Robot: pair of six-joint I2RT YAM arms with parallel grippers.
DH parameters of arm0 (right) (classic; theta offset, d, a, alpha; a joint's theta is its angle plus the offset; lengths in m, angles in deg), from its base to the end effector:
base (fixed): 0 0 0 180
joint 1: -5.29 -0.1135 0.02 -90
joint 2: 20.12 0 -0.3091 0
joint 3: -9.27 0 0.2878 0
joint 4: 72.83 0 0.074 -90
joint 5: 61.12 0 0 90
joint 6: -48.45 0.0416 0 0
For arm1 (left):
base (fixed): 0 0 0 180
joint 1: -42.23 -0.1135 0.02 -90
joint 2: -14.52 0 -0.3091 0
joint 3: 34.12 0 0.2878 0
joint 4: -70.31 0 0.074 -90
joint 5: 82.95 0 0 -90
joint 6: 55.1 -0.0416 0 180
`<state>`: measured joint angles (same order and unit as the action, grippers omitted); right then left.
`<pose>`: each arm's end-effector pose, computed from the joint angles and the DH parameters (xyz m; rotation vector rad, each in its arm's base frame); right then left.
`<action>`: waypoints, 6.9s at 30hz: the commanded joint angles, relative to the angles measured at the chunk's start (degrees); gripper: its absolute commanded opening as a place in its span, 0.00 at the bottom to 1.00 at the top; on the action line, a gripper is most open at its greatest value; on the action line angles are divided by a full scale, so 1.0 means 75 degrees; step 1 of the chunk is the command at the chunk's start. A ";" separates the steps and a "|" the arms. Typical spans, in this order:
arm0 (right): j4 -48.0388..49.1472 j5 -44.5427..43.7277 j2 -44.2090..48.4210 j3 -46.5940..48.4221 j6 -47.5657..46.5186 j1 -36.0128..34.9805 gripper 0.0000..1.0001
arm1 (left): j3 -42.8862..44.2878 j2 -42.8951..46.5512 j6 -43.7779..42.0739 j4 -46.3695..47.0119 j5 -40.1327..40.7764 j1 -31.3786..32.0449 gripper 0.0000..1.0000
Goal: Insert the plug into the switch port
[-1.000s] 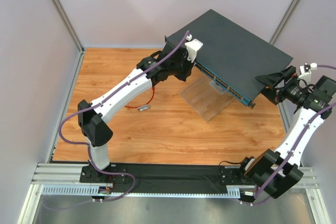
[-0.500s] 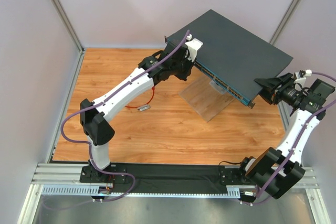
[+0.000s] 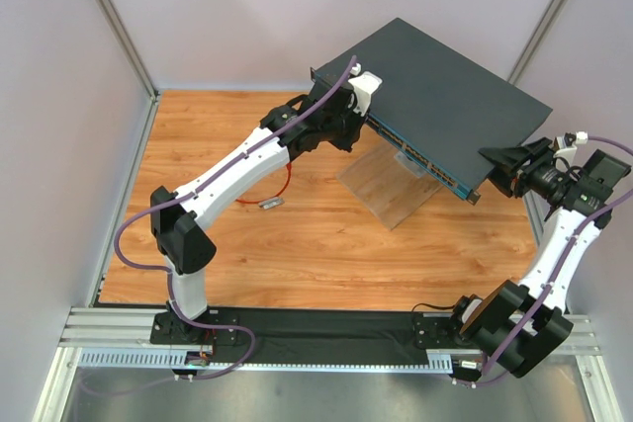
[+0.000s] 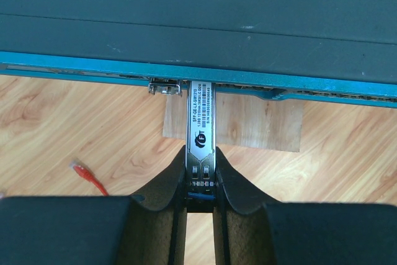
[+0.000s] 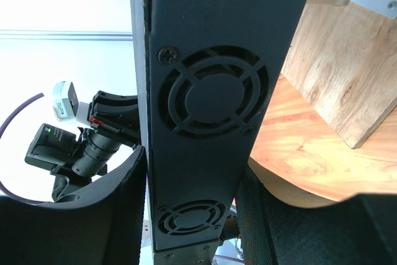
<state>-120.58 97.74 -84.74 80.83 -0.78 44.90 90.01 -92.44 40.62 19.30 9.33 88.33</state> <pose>0.2101 -0.1235 0.3694 0.7926 1.8882 1.3484 0.3348 -0.3455 0.4298 0.7374 2.0728 -0.4735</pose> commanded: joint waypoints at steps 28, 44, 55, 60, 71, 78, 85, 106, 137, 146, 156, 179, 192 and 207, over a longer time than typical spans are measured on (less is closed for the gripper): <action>0.0826 -0.0322 0.0214 -0.0074 -0.0585 -0.0173 0.00 | 0.0101 0.0515 -0.0024 -0.0041 -0.0094 0.0028 0.00; 0.0814 -0.0287 0.0190 -0.0074 -0.0643 -0.0173 0.00 | 0.0288 0.0257 0.0046 -0.0041 0.0000 -0.0112 0.00; 0.0756 -0.0275 0.0167 -0.0121 -0.0702 -0.0173 0.00 | 0.0675 -0.0071 0.0082 -0.0052 -0.0105 -0.0136 0.00; 0.0767 -0.0263 0.0167 -0.0167 -0.0690 -0.0173 0.00 | 0.0652 -0.0176 0.0152 -0.0099 -0.0257 -0.0136 0.00; 0.0744 -0.0228 0.0155 -0.0167 -0.0714 -0.0173 0.00 | 0.0687 -0.0329 0.0222 -0.0064 -0.0258 -0.0136 0.00; 0.0662 -0.0217 0.0143 -0.0191 -0.0819 -0.0173 0.00 | 0.1015 -0.0352 0.0257 -0.0041 -0.0258 -0.0136 0.00; 0.0615 -0.0228 0.0120 -0.0168 -0.0866 -0.0173 0.00 | 0.1320 -0.0259 0.0211 0.0064 -0.0258 -0.0136 0.00; 0.0568 -0.0217 0.0003 -0.0121 -0.0925 -0.0173 0.00 | 0.1835 -0.1055 0.0293 0.0580 -0.0551 -0.0136 0.03; 0.0134 -0.0275 -0.0161 0.0196 -0.1405 -0.0173 0.00 | -0.0954 0.1676 0.0140 -0.0099 -0.1874 -0.0816 0.19; -0.0065 -0.0299 -0.0185 0.0372 -0.1569 -0.0173 0.00 | 0.0089 0.0750 0.0316 0.0006 -0.2097 -0.0816 0.02; -0.0287 -0.0299 -0.0290 0.0430 -0.1780 -0.0173 0.00 | 0.0429 0.0433 0.0503 0.0229 -0.2226 -0.0815 0.00; -0.0393 -0.0299 -0.0325 0.0430 -0.1886 -0.0161 0.00 | 0.1050 -0.0129 0.0761 0.0393 -0.2379 -0.0816 0.00; -0.0451 -0.0299 -0.0372 0.0465 -0.1956 -0.0173 0.00 | 0.1577 -0.0727 0.1007 0.0557 -0.2438 -0.0804 0.00; -0.0498 -0.0357 -0.0477 0.0465 -0.2015 -0.0173 0.00 | 0.1859 -0.1008 0.1441 0.1248 -0.2062 -0.0698 0.00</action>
<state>-126.22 99.01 -87.45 83.30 -6.38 44.97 101.31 -97.57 49.21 17.50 -7.41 82.06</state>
